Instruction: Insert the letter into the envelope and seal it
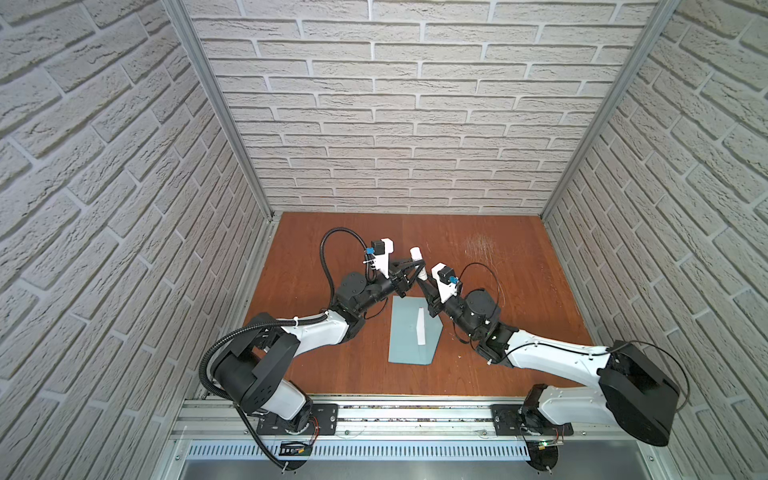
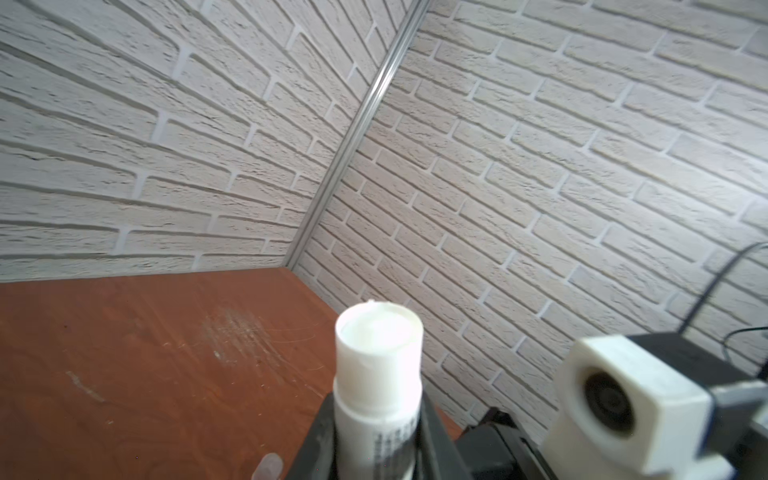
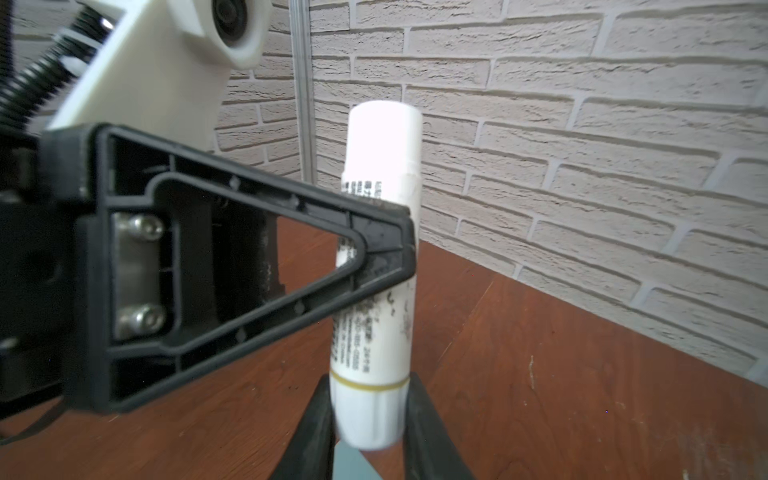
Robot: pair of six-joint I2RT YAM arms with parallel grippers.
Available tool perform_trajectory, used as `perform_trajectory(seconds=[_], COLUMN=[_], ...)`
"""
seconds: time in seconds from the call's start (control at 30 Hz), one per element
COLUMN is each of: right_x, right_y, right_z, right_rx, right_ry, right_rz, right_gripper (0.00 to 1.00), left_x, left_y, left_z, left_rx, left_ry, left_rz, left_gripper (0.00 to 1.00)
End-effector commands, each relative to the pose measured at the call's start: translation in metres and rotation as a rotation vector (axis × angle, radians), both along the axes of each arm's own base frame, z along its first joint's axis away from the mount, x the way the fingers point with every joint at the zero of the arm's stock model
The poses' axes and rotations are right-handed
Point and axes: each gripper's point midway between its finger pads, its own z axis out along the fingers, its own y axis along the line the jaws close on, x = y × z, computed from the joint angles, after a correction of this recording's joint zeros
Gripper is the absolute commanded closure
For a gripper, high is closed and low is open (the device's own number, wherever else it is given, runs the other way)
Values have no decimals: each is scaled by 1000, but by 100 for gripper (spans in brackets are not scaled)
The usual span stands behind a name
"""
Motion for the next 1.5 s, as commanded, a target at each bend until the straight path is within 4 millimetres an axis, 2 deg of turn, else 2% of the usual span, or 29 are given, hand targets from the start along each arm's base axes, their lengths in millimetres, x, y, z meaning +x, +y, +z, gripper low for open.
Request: perform_trajectory(seconds=[0.0, 0.23, 0.37, 0.47, 0.5, 0.53, 0.57, 0.7, 0.8, 1.0, 1.1, 1.23, 1.47], right_x=[-48, -76, -81, -80, -79, -75, -71, -61, -54, -41, -34, -29, -18], right_y=[31, 18, 10, 8, 7, 6, 3, -6, -8, -3, -8, -5, -7], right_z=[39, 46, 51, 50, 47, 44, 41, 32, 24, 21, 25, 26, 32], right_rx=[120, 198, 242, 226, 195, 162, 149, 124, 68, -13, -23, -41, 28], right_ry=[13, 170, 215, 228, 232, 229, 212, 88, 46, -82, -157, -230, -280], right_rz=[327, 501, 546, 537, 525, 501, 472, 370, 284, 77, -57, -130, -206], right_gripper=[94, 94, 94, 94, 85, 62, 53, 39, 37, 40, 46, 45, 45], left_x=[-45, -86, -100, -102, -101, -97, -92, -63, -40, -23, -18, -16, -16], left_y=[-10, -5, 2, 4, 5, 6, 8, 20, 28, 32, 33, 28, 19], left_z=[6, 13, 14, 15, 15, 16, 18, 32, 39, 48, 48, 46, 46], left_rx=[-35, -27, -11, 7, 12, 13, 11, -10, 16, 39, 20, 12, -1], left_ry=[-51, -90, -104, -108, -109, -109, -108, -119, -117, -152, -144, -134, -128], left_rz=[-251, -419, -440, -418, -401, -367, -329, -109, 75, 253, 287, 291, 269], left_gripper=[100, 100, 100, 100, 100, 100, 100, 100, 100, 100, 100, 100, 100])
